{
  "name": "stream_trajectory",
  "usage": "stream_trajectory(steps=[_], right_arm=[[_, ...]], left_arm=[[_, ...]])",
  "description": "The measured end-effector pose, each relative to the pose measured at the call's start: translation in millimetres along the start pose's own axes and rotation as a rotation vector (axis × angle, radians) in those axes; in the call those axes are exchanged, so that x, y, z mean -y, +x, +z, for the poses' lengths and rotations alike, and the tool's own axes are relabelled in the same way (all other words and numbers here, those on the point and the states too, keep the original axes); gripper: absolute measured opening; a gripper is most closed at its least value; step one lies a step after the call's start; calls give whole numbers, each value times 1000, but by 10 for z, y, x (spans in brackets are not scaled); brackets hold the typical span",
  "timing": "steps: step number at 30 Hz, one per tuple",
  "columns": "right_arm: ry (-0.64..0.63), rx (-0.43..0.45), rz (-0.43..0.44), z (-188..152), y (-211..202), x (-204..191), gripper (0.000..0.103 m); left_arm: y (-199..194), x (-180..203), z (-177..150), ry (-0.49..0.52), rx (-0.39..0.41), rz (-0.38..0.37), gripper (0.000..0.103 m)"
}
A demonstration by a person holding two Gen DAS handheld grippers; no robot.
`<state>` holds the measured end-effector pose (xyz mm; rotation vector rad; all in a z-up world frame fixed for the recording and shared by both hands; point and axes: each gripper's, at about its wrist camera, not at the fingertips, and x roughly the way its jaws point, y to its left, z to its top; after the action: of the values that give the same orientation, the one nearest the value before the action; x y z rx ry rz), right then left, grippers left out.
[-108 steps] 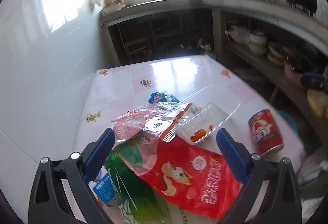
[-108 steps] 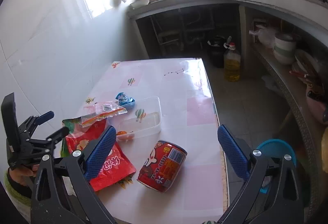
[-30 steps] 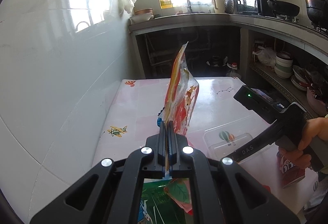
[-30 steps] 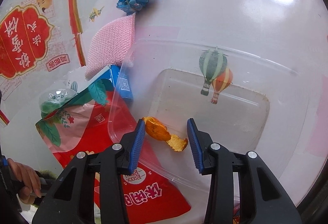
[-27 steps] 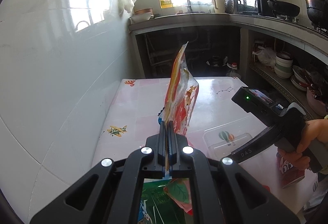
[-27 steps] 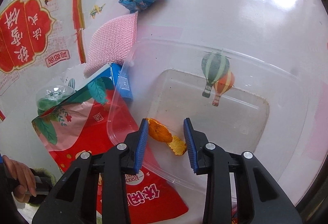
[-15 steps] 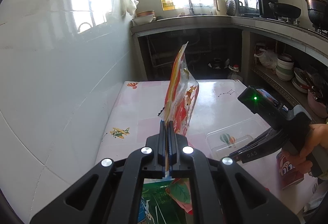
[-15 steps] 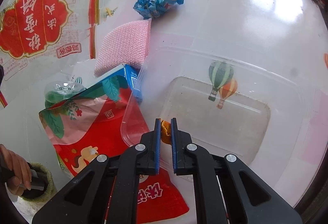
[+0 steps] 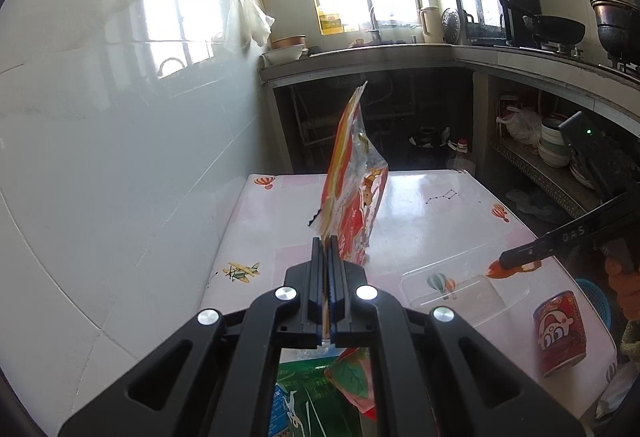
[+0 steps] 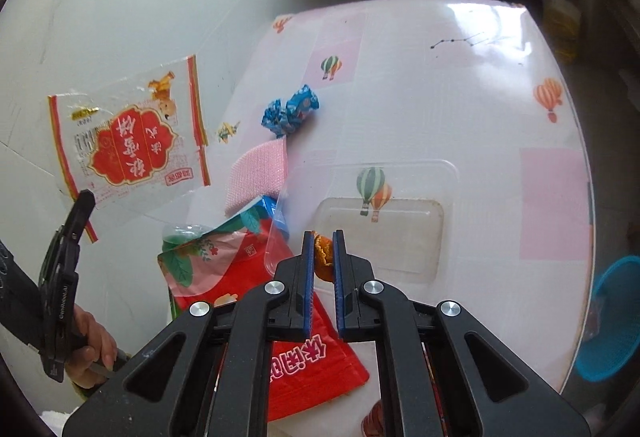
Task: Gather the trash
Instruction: 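Carry the wrapper and orange peel in both grippers toward the blue wastebasket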
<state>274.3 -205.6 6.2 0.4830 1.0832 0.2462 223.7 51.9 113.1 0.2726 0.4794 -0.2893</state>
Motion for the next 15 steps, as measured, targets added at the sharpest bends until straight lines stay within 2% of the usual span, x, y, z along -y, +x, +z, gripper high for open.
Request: stream_trajectory(steps=[7, 15], right_arm=[[81, 123, 25, -163, -460, 266, 7], [160, 204, 39, -426, -748, 500, 7]], left_arm=[[-165, 31, 45, -6, 25, 5, 2], [-347, 244, 127, 15, 54, -24, 2]])
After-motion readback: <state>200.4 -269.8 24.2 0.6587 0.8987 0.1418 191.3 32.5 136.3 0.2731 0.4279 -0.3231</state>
